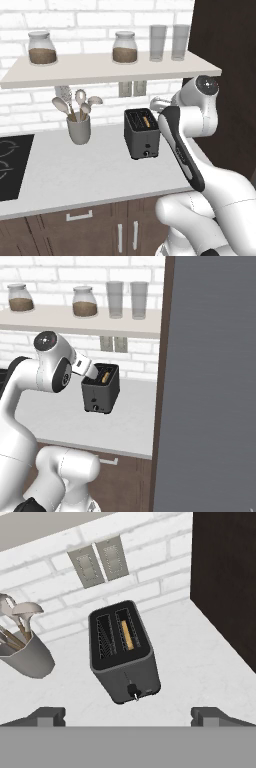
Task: Start the toaster. Once the lever pops up, take the bread to the plate on the dining counter.
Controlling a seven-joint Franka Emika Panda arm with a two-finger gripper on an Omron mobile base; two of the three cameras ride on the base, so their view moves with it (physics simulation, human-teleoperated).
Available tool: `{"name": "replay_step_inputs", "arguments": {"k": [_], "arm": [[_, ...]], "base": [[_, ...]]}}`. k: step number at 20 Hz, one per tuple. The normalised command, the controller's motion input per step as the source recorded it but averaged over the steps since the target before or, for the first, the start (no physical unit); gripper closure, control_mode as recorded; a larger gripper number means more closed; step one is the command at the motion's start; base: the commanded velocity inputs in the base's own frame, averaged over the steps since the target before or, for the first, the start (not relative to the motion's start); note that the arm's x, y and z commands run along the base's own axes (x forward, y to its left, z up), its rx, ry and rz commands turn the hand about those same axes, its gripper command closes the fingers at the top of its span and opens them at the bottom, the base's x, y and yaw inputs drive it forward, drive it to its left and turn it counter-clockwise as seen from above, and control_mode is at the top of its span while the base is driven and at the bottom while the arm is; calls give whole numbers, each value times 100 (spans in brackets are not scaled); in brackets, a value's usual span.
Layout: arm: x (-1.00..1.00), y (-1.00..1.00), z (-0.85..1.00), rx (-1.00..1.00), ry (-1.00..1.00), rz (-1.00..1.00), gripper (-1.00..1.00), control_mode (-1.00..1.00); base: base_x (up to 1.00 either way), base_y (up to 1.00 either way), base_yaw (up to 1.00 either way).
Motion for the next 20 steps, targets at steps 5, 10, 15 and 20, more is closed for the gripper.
{"name": "replay_step_inputs", "arguments": {"k": [5,10,15,20], "arm": [[0,0,0,0,0,0,-100,-100],[0,0,0,0,0,0,-100,-100],[0,0,0,0,0,0,-100,-100],[0,0,0,0,0,0,-100,-100]], "base": [[0,0,0],[0,0,0],[0,0,0],[0,0,0]]}}
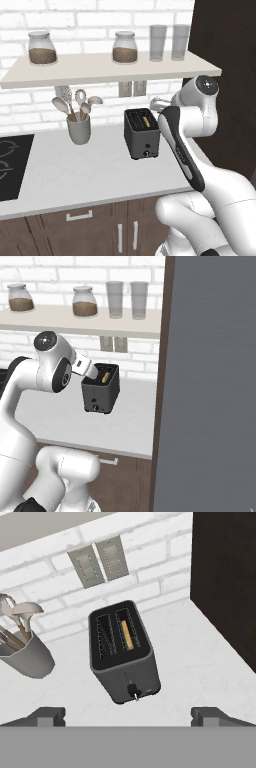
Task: Start the toaster. Once the lever pops up, take the bread to the plate on the dining counter.
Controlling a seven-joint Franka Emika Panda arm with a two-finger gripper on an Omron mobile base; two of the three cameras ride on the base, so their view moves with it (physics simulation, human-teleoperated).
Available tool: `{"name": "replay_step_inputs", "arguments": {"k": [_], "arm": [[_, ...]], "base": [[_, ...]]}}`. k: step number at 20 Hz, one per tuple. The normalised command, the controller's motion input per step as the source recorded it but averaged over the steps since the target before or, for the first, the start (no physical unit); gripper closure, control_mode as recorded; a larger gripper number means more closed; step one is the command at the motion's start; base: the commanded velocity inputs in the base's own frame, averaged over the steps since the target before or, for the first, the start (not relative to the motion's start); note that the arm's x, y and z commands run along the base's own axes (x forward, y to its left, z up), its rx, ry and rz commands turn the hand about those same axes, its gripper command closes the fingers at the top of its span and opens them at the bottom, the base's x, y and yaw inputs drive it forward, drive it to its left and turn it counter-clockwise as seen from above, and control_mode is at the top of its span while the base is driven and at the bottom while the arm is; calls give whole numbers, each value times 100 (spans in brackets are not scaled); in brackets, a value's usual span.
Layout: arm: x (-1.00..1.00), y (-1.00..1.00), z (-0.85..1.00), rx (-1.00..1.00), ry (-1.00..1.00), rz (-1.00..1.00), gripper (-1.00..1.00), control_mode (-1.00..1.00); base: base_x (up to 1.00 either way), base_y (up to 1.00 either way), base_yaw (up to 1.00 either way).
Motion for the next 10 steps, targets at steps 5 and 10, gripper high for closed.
{"name": "replay_step_inputs", "arguments": {"k": [5,10], "arm": [[0,0,0,0,0,0,-100,-100],[0,0,0,0,0,0,-100,-100]], "base": [[0,0,0],[0,0,0]]}}
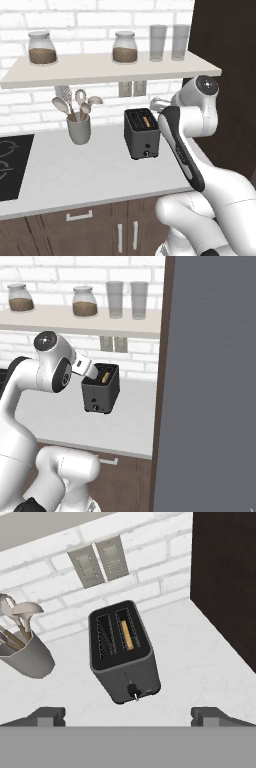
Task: Start the toaster. Once the lever pops up, take the bread to the plate on the dining counter.
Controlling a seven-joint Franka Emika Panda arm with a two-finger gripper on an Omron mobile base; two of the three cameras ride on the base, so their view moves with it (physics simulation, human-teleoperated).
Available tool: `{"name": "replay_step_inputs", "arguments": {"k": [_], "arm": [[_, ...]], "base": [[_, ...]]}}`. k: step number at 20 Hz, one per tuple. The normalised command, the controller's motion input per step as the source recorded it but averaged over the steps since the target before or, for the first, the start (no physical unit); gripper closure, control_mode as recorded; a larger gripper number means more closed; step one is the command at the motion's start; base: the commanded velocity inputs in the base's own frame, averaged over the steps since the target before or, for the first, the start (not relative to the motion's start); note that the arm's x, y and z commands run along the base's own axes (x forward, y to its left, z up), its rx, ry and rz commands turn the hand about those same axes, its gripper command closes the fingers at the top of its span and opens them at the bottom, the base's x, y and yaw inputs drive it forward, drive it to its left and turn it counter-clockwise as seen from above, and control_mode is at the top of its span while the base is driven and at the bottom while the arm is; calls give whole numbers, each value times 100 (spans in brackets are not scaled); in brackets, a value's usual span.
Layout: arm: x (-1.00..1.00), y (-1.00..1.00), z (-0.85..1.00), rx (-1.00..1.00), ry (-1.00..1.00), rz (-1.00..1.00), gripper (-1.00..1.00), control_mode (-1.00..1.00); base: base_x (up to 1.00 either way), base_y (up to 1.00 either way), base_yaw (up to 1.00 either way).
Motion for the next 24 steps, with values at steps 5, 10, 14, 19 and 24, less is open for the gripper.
{"name": "replay_step_inputs", "arguments": {"k": [5,10,14,19,24], "arm": [[0,0,0,0,0,0,-100,-100],[0,0,0,0,0,0,-100,-100],[0,0,0,0,0,0,-100,-100],[0,0,0,0,0,0,-100,-100],[0,0,0,0,0,0,-100,-100]], "base": [[0,0,0],[0,0,0],[0,0,0],[0,0,0],[0,0,0]]}}
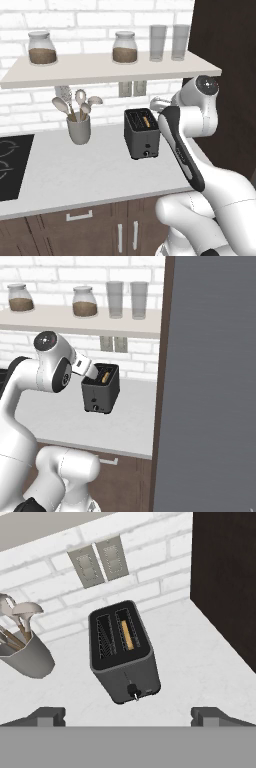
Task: Start the toaster. Once the lever pops up, take the bread to the plate on the dining counter.
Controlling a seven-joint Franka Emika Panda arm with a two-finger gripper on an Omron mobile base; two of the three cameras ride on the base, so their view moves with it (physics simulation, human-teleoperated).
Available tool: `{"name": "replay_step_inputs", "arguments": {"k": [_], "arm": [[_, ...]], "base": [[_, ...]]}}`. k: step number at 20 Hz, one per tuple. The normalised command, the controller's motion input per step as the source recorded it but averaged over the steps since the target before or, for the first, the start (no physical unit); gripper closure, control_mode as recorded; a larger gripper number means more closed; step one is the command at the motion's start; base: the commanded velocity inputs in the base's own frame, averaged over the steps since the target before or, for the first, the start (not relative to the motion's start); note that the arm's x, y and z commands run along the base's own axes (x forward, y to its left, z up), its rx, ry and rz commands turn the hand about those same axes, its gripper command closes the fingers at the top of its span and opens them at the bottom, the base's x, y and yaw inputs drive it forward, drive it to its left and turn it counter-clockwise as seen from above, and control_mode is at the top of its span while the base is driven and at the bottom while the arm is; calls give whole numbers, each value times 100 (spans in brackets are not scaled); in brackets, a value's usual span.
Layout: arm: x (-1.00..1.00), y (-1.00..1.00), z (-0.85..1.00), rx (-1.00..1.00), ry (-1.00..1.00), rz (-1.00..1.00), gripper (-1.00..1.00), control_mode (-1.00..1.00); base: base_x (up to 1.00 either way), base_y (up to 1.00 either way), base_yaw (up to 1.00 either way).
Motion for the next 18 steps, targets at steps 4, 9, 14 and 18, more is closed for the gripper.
{"name": "replay_step_inputs", "arguments": {"k": [4,9,14,18], "arm": [[0,0,0,0,0,0,-100,-100],[0,0,0,0,0,0,-100,-100],[0,0,0,0,0,0,-100,-100],[0,0,0,0,0,0,-100,-100]], "base": [[0,0,0],[0,0,0],[0,0,0],[0,0,0]]}}
